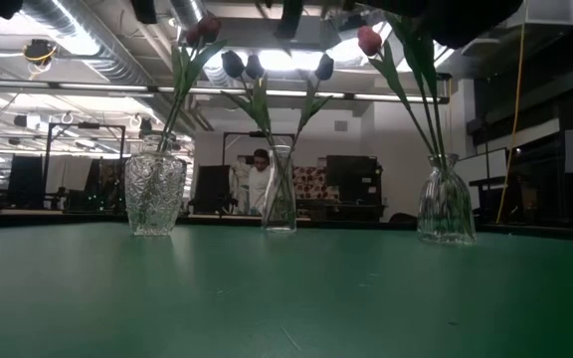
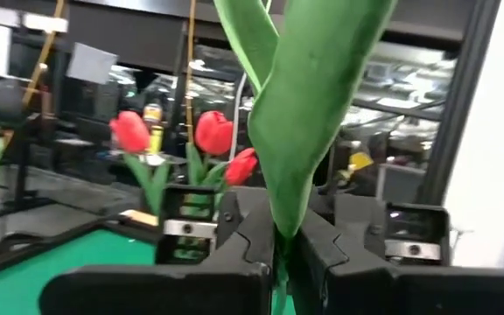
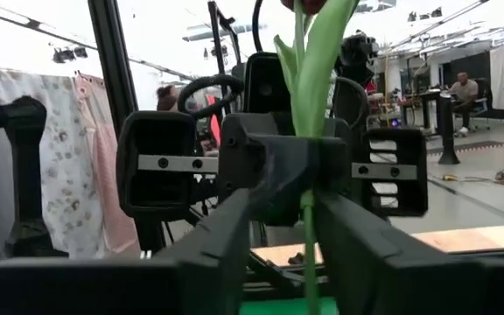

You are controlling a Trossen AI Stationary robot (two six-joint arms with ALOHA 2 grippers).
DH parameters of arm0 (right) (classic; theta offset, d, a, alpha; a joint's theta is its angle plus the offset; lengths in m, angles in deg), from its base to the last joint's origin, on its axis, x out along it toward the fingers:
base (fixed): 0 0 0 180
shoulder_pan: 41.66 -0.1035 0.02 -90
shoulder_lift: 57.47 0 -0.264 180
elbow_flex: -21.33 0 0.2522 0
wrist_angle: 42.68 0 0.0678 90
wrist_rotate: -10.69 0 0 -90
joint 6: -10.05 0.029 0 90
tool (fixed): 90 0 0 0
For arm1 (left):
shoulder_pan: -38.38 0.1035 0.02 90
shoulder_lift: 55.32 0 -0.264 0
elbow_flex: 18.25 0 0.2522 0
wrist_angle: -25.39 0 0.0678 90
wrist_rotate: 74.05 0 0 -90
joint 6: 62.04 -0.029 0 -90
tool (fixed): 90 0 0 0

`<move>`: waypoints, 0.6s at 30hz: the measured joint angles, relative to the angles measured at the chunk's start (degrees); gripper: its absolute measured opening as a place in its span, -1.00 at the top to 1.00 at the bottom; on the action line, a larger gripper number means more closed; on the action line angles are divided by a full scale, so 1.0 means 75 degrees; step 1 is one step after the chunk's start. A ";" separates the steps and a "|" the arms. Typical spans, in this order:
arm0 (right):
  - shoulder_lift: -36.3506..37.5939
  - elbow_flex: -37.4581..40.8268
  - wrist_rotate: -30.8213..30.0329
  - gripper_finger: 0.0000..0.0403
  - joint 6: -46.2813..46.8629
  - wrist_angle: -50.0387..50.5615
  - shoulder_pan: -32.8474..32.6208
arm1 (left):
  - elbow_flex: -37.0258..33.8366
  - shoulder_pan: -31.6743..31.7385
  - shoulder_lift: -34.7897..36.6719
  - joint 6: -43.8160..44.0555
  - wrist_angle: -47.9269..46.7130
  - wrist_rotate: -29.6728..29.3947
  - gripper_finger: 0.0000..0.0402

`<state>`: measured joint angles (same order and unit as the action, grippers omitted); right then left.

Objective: Sort flowers into vase by color
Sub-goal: Put the red tulip into the bottom left transparent vase

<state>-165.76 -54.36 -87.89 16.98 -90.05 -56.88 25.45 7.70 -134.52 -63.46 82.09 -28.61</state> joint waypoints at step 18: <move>0.3533 0.0023 -0.0541 0.09 -0.0579 0.6726 -0.0023 | 0.0004 -0.1507 0.2517 -0.0802 -0.2535 -0.1758 0.95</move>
<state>-139.26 -54.19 -91.95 12.64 -39.60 -57.06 25.48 -3.61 -115.64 -69.47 63.07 -41.80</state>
